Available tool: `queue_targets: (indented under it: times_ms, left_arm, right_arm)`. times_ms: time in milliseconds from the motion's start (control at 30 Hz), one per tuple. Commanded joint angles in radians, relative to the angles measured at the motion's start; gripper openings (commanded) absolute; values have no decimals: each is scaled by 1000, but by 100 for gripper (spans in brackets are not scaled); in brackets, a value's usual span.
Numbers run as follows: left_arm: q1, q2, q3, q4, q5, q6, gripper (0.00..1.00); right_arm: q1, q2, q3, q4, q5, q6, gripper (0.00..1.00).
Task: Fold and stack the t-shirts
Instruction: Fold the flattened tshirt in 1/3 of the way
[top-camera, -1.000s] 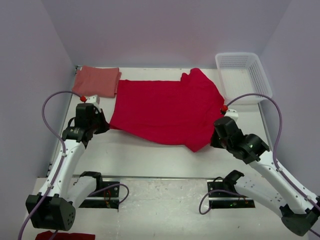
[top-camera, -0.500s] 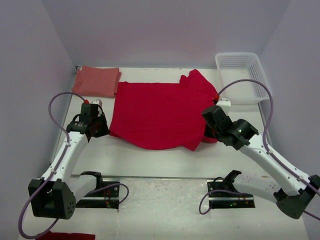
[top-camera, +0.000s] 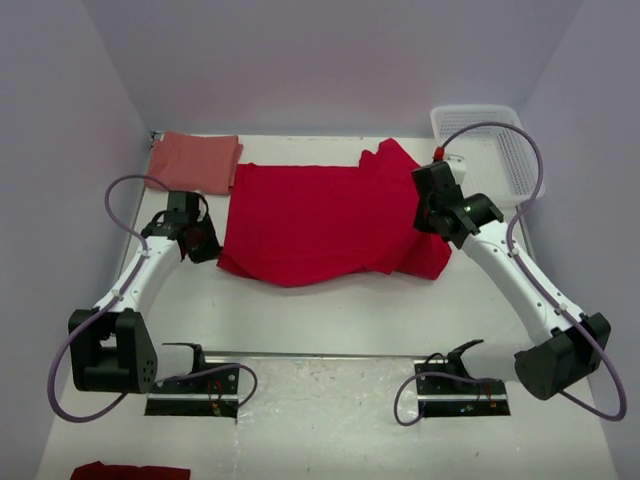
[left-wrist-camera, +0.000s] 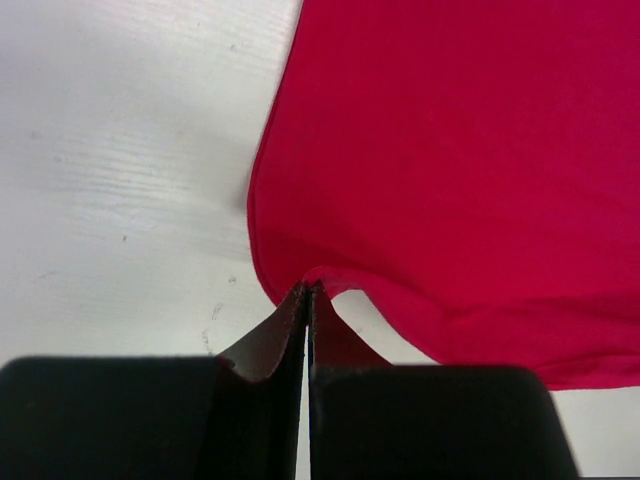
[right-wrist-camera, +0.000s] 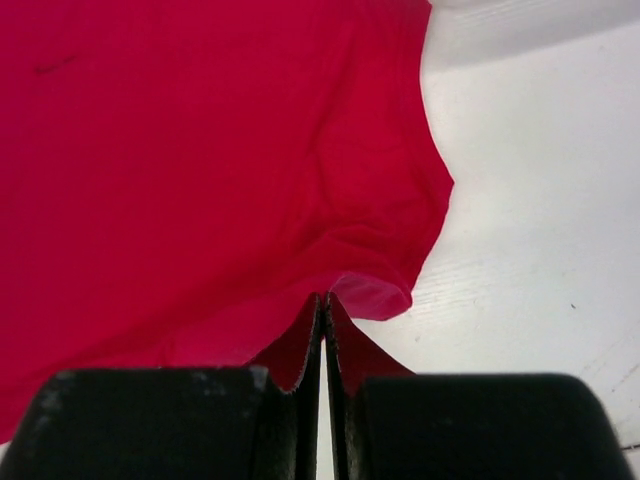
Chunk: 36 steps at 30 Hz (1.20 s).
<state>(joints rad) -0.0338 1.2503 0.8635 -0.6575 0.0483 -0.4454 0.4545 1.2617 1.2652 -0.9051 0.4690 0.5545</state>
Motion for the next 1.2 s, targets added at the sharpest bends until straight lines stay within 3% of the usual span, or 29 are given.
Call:
queue_targets:
  times_ms: [0,600,1167]
  left_arm:
    - [8,59,48,81,36,-36,0]
    - [9,311,241,107,-16,-39,0]
    - [11,451,338,131,-28,-41,0]
  right_arm:
    - [-28,51,68,61,-36,-64,0]
    - [-134,324,292,71,-86,-130,0]
    - [-180,511,434,66,-138,-166,0]
